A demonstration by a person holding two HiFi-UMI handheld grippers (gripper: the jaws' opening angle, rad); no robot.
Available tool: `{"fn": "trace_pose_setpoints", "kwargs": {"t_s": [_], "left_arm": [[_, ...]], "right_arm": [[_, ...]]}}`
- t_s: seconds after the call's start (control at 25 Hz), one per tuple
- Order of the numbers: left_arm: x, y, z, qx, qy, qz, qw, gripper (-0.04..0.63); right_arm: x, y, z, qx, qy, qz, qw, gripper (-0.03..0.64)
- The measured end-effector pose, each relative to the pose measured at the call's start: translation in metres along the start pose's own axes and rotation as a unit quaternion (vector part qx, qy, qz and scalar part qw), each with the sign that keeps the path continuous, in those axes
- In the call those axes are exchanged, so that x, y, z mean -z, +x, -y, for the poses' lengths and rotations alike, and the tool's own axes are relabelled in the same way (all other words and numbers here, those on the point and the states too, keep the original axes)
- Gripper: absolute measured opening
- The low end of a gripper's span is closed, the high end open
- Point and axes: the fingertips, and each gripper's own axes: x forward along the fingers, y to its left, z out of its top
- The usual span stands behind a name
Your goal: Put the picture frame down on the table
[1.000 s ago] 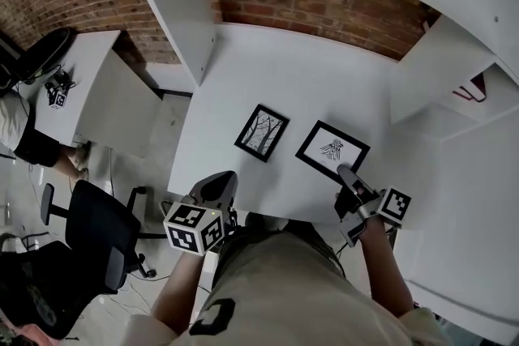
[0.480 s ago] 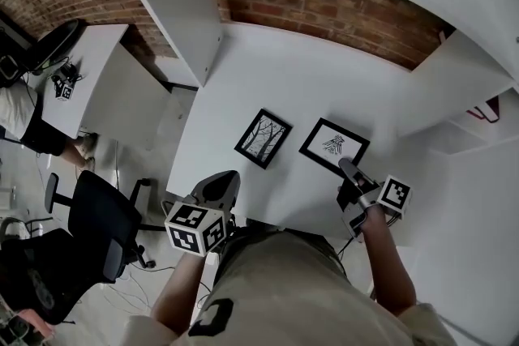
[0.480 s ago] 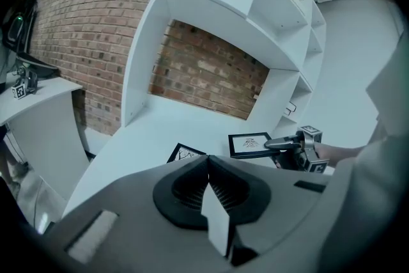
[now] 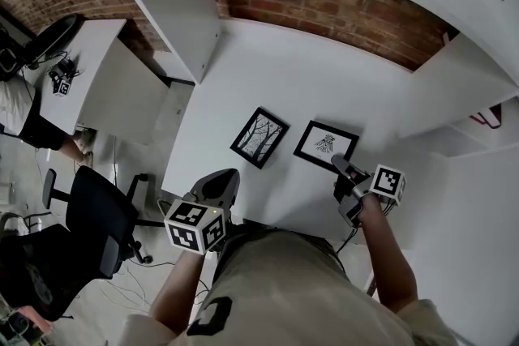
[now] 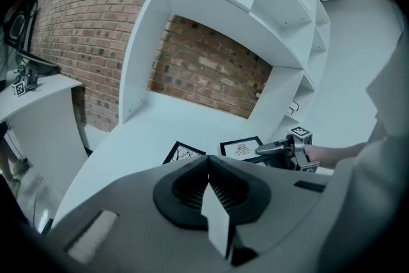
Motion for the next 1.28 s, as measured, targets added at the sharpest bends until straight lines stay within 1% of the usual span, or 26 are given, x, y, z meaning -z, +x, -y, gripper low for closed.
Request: {"fn": "trace_pose_setpoints", "kwargs": {"t_s": [0.32,0.56,0.72,0.96,1.08,1.2,1.28], "left_arm": [[0.007,0.009,0.002,0.006,-0.002,-0.011,0.9999,0.005],[0.008,0.011,0.002,0.01,-0.005,-0.013,0.9998,0.005],[0.009,0.013,-0.001,0.007,-0.008,-0.015,0.9998,0.005],[0.007,0.014,-0.005,0.003,-0.011,-0.016,0.9998,0.005],[0.006,0.016,-0.006,0.003,-0.012,-0.017,0.9998,0.005],[0.006,0.019,-0.006,0.006,-0.012,-0.018,0.9997,0.005],[0.005,0.021,-0.005,0.006,-0.005,-0.02,0.9998,0.005]], "right_arm": [[-0.002,0.008,0.021,0.035,-0.029,-0.034,0.998,0.035],[-0.003,0.015,0.027,0.026,-0.021,-0.061,0.998,0.035],[-0.004,0.017,0.043,0.058,-0.033,-0.074,0.995,0.037],[-0.008,0.019,0.054,0.089,-0.044,-0.065,0.993,0.041],[-0.01,0.019,0.06,0.114,-0.062,-0.063,0.989,0.06],[-0.013,0.017,0.068,0.151,-0.098,-0.064,0.982,0.106],[-0.016,0.015,0.071,0.171,-0.114,-0.06,0.977,0.123]]}}
